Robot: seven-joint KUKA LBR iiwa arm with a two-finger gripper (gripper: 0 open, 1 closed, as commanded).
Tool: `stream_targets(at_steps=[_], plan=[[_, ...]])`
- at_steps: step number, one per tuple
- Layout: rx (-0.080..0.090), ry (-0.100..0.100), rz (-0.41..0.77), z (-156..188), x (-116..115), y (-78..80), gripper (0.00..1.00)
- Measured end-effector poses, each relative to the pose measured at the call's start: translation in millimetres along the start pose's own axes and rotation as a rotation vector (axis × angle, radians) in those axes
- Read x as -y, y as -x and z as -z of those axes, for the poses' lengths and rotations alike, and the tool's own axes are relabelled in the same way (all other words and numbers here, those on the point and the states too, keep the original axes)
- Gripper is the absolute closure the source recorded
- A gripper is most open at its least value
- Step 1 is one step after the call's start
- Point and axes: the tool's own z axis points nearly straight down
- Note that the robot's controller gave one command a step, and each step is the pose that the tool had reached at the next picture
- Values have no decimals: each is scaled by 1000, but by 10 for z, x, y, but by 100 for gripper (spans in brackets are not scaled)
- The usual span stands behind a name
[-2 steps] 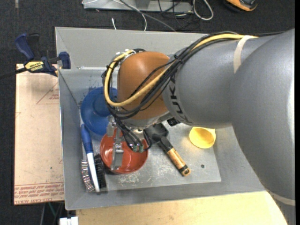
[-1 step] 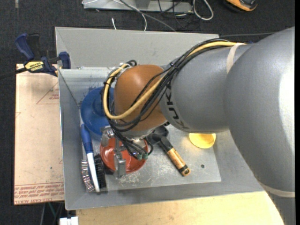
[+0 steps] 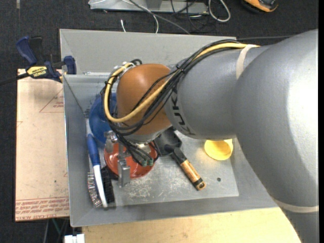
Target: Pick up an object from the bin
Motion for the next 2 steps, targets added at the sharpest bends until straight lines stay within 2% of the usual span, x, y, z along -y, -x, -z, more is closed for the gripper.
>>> stream_targets(at_steps=[1, 2], plan=[[17, -4, 207, -401, -71, -490, 0], [14, 2, 22, -361, -123, -178, 0]])
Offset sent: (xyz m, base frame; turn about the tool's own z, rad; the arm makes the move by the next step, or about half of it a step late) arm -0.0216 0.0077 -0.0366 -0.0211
